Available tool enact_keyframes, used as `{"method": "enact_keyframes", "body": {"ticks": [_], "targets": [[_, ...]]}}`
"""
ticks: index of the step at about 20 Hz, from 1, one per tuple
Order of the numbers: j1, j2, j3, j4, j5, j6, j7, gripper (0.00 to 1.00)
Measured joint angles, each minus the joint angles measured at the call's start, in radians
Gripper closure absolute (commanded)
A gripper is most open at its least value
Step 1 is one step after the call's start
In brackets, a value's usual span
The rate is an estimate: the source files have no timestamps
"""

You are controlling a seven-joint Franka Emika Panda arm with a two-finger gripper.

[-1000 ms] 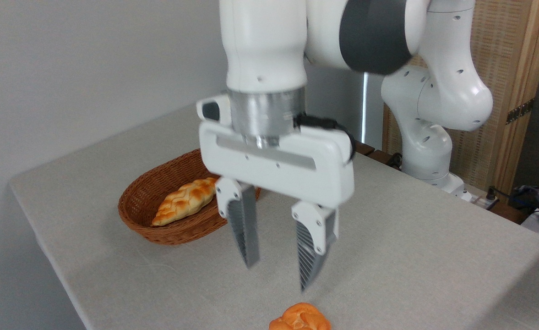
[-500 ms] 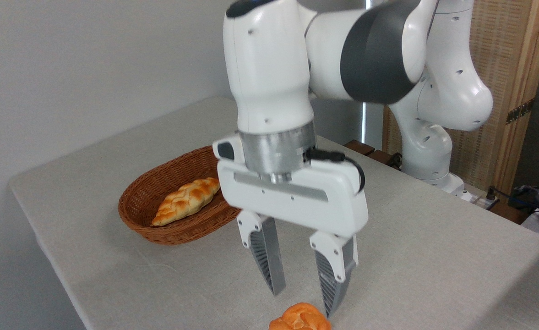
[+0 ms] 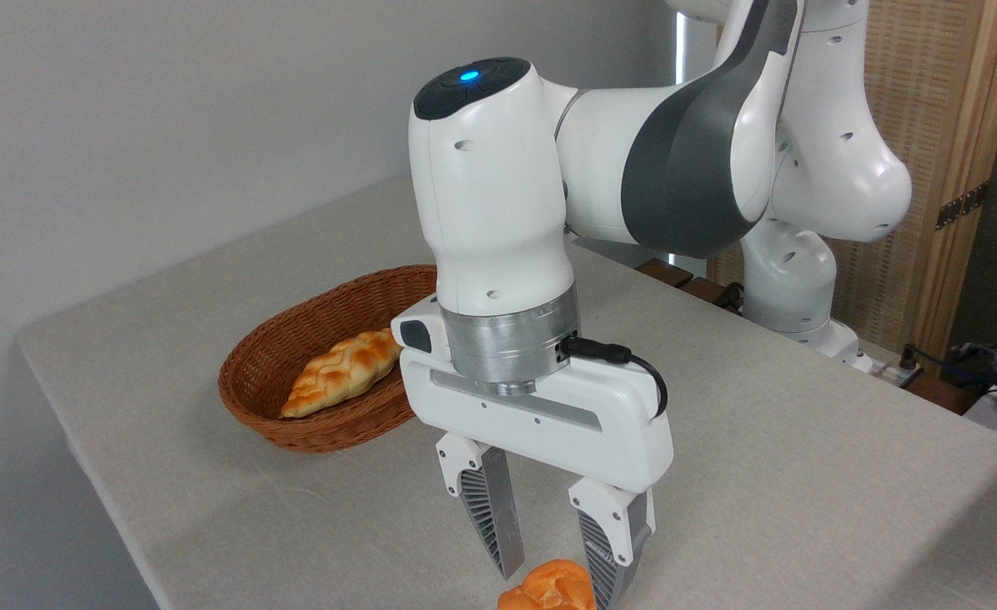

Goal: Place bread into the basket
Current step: 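Lower the gripper around the orange roll and close on it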

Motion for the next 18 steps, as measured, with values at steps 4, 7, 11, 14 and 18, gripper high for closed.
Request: {"method": "enact_keyframes", "body": {"ticks": [4, 7, 11, 14, 18], "targets": [[0.000, 0.006, 0.000, -0.003, -0.003, 0.000, 0.000, 0.00], [0.000, 0.017, 0.000, -0.003, -0.003, 0.000, 0.000, 0.00], [0.000, 0.030, 0.000, -0.003, -0.003, 0.000, 0.000, 0.00], [0.000, 0.041, 0.000, -0.003, -0.003, 0.000, 0.000, 0.00], [0.000, 0.051, 0.000, -0.003, -0.003, 0.000, 0.000, 0.00]]}}
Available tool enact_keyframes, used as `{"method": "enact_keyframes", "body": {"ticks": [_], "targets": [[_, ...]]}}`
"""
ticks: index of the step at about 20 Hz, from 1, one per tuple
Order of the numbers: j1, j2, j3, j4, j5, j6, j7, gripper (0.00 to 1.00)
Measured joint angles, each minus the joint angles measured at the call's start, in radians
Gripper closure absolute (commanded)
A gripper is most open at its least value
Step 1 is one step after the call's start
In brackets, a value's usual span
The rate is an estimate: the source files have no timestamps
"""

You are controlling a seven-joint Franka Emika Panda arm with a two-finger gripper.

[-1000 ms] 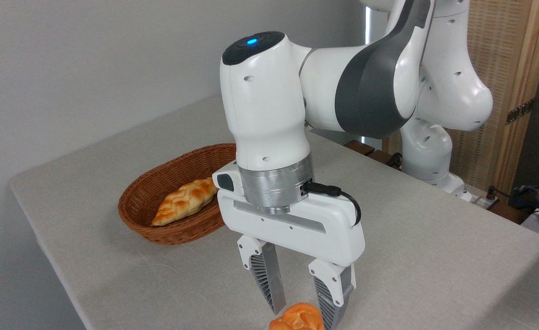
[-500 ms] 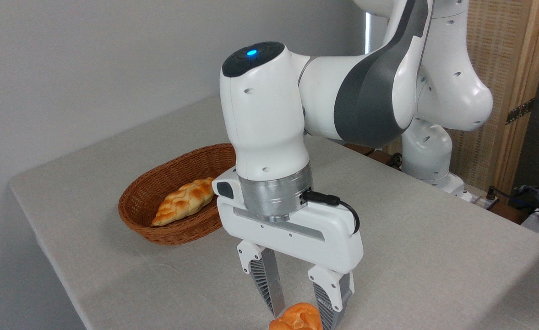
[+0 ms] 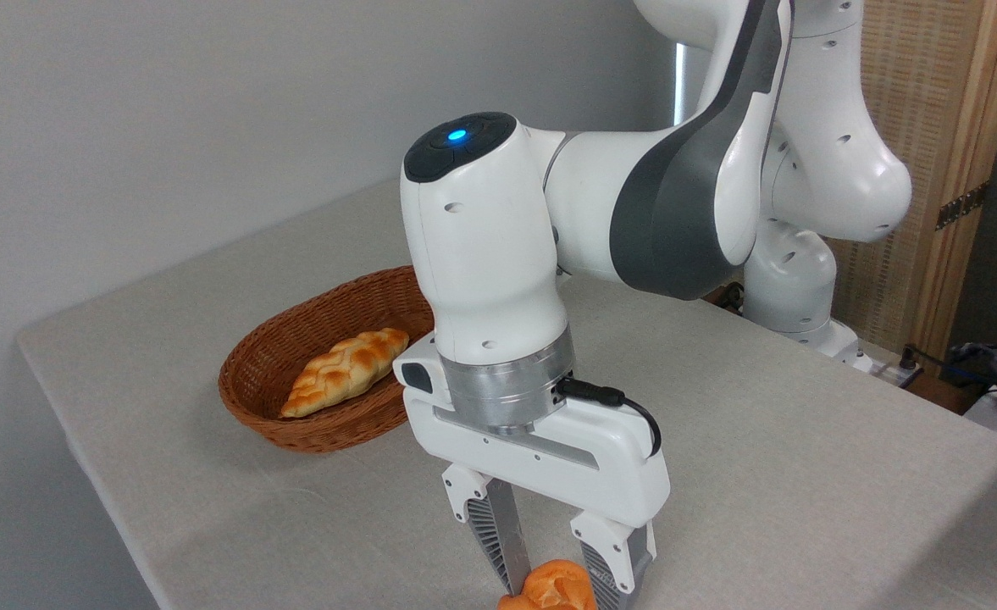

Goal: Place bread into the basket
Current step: 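Lower the gripper around the orange roll and close on it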

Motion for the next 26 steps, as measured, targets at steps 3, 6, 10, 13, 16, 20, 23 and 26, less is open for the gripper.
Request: {"method": "enact_keyframes", "body": {"ticks": [3, 6, 10, 13, 16, 20, 23, 26], "targets": [[0.000, 0.000, 0.000, 0.000, 0.005, 0.000, 0.001, 0.00], [0.000, 0.003, 0.000, -0.001, 0.011, 0.000, 0.002, 0.00], [-0.001, 0.013, 0.000, -0.001, 0.011, 0.000, 0.002, 0.00], [-0.001, 0.015, 0.000, -0.001, 0.011, 0.000, 0.002, 0.19], [-0.001, 0.016, 0.000, -0.001, 0.011, 0.000, 0.003, 0.48], [-0.001, 0.019, 0.000, -0.001, 0.011, 0.000, 0.023, 0.61], [-0.001, 0.020, 0.000, -0.001, 0.011, 0.000, 0.035, 0.61], [-0.001, 0.020, 0.000, -0.001, 0.011, 0.000, 0.035, 0.61]]}}
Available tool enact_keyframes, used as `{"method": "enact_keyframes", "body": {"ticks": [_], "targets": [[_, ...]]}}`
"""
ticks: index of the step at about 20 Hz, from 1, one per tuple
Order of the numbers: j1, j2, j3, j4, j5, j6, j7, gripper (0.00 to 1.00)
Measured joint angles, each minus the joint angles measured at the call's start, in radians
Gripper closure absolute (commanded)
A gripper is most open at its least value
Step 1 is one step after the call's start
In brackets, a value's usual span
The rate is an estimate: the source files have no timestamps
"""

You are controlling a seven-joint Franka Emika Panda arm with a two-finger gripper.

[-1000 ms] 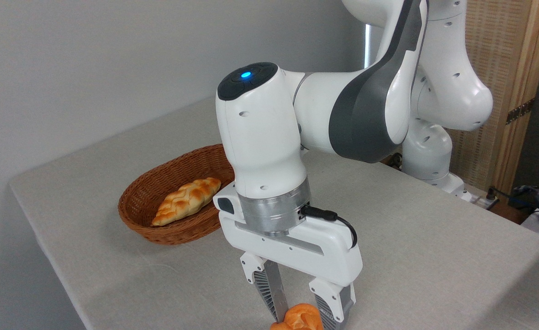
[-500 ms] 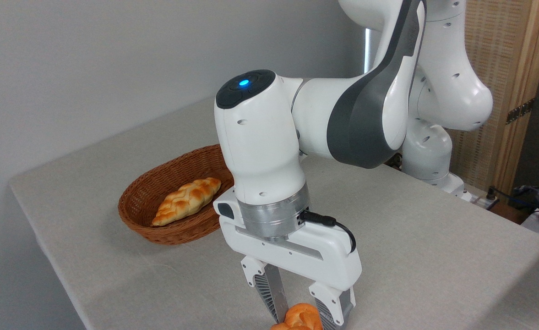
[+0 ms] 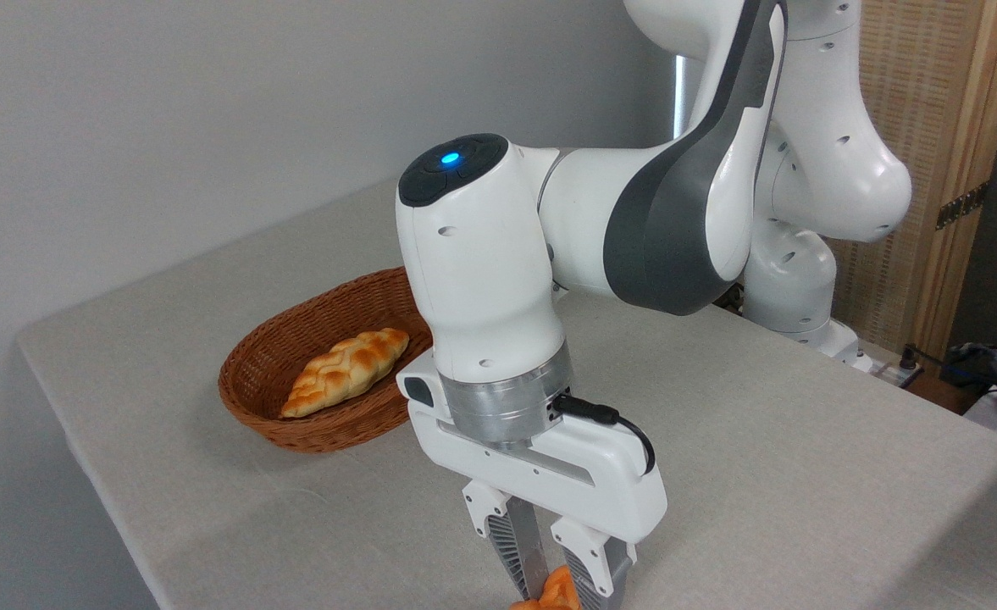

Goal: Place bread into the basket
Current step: 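Lower the gripper around the orange roll and close on it, then lift the held roll and carry it over the wicker basket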

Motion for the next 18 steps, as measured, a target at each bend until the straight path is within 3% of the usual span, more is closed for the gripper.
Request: {"method": "enact_keyframes", "body": {"ticks": [14, 18], "targets": [[-0.002, -0.017, -0.002, 0.011, -0.003, -0.014, 0.077, 0.65], [-0.011, -0.089, -0.040, 0.046, -0.059, -0.106, 0.077, 0.66]]}}
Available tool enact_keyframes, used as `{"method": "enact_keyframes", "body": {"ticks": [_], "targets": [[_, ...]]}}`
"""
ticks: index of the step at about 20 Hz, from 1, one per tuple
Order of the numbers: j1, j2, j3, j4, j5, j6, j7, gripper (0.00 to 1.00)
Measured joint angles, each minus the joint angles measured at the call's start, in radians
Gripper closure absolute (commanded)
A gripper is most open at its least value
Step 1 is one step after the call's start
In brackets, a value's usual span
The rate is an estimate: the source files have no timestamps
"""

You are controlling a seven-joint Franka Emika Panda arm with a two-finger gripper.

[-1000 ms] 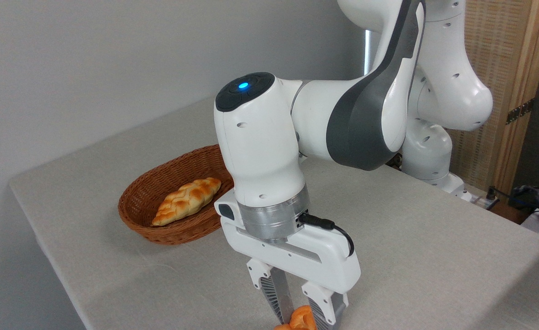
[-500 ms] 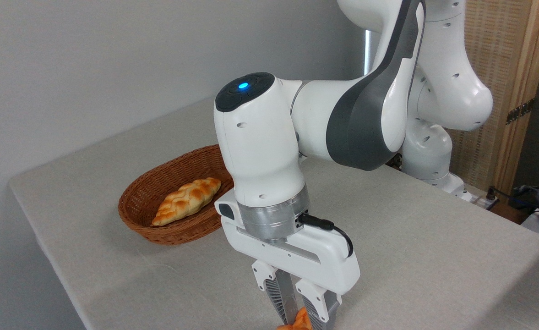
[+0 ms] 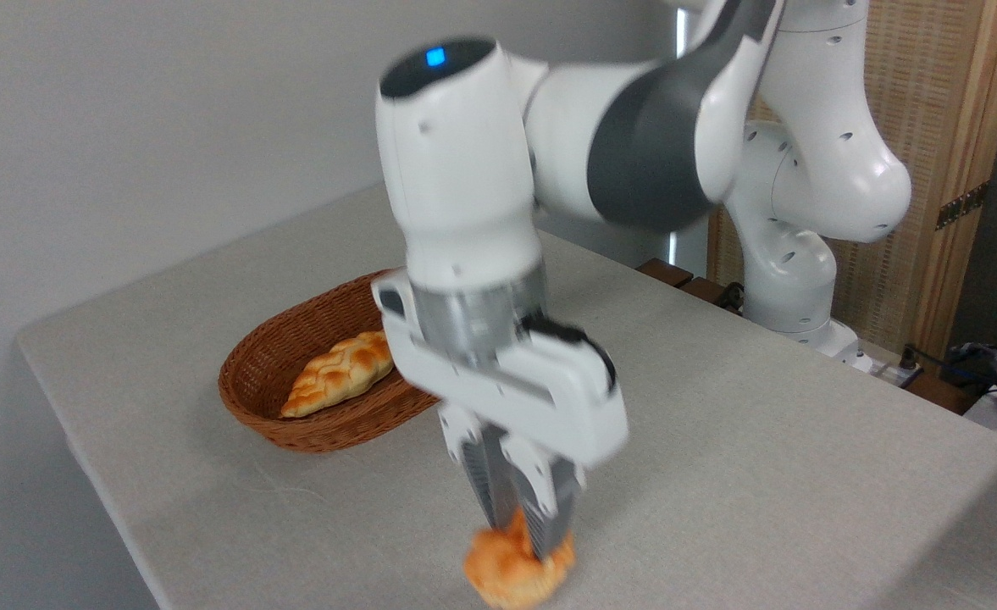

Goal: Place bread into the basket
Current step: 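Lift the held roll and carry it over the wicker basket, then lower the roll into the basket beside the braided loaf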

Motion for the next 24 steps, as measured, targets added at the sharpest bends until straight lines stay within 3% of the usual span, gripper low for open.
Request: {"method": "enact_keyframes", "body": {"ticks": [4, 8, 11, 15, 18, 24], "targets": [[-0.005, -0.107, -0.089, 0.009, -0.055, -0.111, -0.043, 0.66], [-0.008, -0.180, -0.240, 0.008, -0.077, -0.209, -0.195, 0.68], [-0.014, -0.197, -0.384, 0.007, -0.100, -0.240, -0.342, 0.68], [-0.016, -0.196, -0.521, -0.001, -0.102, -0.313, -0.421, 0.68], [-0.016, -0.193, -0.565, -0.021, -0.102, -0.350, -0.429, 0.67], [-0.023, -0.162, -0.573, -0.042, -0.103, -0.351, -0.428, 0.67]]}}
